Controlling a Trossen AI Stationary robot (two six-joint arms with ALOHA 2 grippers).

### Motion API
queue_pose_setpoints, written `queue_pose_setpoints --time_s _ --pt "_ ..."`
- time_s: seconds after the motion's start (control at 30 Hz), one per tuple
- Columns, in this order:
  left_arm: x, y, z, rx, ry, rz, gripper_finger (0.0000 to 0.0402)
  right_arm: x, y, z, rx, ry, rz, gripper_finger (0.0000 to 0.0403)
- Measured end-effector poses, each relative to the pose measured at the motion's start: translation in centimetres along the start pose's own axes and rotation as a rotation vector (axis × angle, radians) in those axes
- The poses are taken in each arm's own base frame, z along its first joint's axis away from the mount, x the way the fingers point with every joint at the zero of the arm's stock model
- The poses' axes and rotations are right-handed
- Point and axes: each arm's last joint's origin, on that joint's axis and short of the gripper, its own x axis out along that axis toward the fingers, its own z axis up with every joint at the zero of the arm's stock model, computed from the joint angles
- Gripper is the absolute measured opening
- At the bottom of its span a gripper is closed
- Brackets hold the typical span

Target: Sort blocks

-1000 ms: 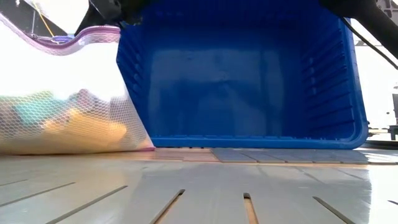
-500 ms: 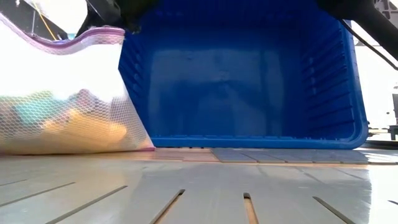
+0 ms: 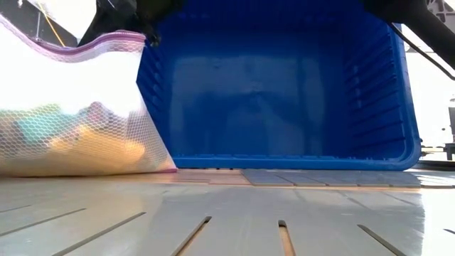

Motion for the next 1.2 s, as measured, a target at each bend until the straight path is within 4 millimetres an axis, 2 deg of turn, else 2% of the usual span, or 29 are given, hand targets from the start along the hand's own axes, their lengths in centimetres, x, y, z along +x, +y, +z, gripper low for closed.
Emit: queue_pose_setpoints --time_s 0.2,0.37,0.57,0.67,0.83,0.97,1.07,1.2 --pt "0.0 0.0 0.0 0.000 0.000 0.000 0.0000 0.0 0.0 -0.1 0.024 0.005 0.003 0.0082" --pt "0.0 0.0 0.0 0.001 -0.001 0.001 0.0000 0.6 -0.2 -0.3 0.050 0.000 0.005 0.0087" --pt "0.0 0.0 0.0 0.002 -0.001 0.003 0.0000 2.7 0.0 -1.7 0.070 0.010 0.041 0.0086" --pt "0.0 0.0 0.0 0.002 -0.001 0.003 0.0000 2.9 0.0 -1.8 0.067 0.006 0.018 0.0070" --pt "0.0 0.0 0.0 0.004 -0.001 0.005 0.0000 3.0 -0.3 -1.6 0.030 -0.010 -0.029 0.0008" --pt "0.0 0.0 0.0 0.001 -0.001 0.003 0.0000 2.9 -0.2 -1.5 0.007 0.000 -0.121 0.0002" --pt "0.0 0.0 0.0 -0.001 0.000 0.001 0.0000 2.6 0.2 -1.4 -0.019 0.026 -0.254 0.0001" --pt "0.0 0.0 0.0 -0.002 0.003 0.002 0.0000 1.1 1.4 -0.4 -0.047 0.032 -0.439 0.0000"
